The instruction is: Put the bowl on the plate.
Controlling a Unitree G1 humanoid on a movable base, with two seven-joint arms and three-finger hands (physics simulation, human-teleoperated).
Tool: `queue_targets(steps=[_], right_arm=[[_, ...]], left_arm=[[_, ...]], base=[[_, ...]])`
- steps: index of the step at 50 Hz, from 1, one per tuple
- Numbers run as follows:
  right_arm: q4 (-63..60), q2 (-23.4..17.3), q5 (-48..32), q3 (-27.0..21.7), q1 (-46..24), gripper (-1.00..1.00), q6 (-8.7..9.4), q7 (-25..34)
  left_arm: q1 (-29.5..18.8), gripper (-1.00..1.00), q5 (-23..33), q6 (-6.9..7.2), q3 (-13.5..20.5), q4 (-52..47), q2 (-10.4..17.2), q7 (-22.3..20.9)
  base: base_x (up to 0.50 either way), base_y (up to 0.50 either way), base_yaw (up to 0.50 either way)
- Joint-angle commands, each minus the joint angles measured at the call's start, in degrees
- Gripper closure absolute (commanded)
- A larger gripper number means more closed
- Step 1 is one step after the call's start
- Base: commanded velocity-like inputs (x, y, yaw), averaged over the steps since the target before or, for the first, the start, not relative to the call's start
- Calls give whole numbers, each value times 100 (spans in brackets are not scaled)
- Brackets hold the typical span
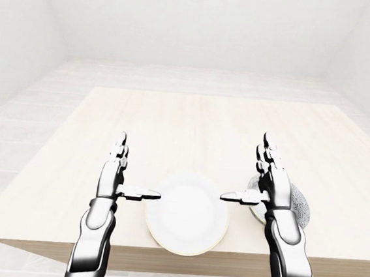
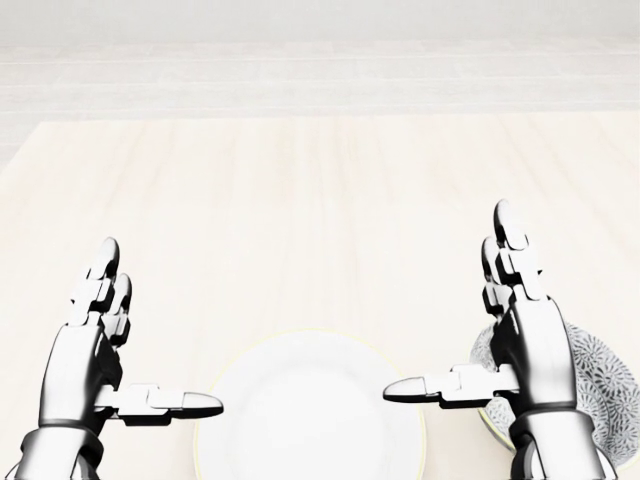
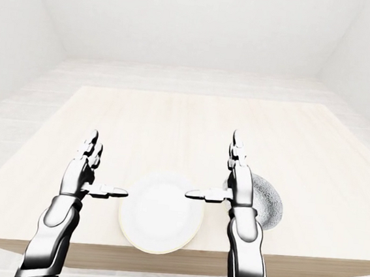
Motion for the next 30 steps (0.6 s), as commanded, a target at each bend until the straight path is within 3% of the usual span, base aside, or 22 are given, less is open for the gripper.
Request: queue_targets(steps=[1,19,30], right_arm=[[-587,-229,-273,-326,-1,-100,0,166],[-1536,-618,-1026,-1479,36,-100,0,753],[-1481,-611,-1368,-1757,130,-100,0,1051]], left_arm=[[-22,-100,-14,0,93,-141,39,-41],[-122,-100,-23,0,166,-134,74,-59],[-104,-100,-9,0,194,-106,88,-53]], base=[[0,0,0],[0,0,0],[0,0,0]])
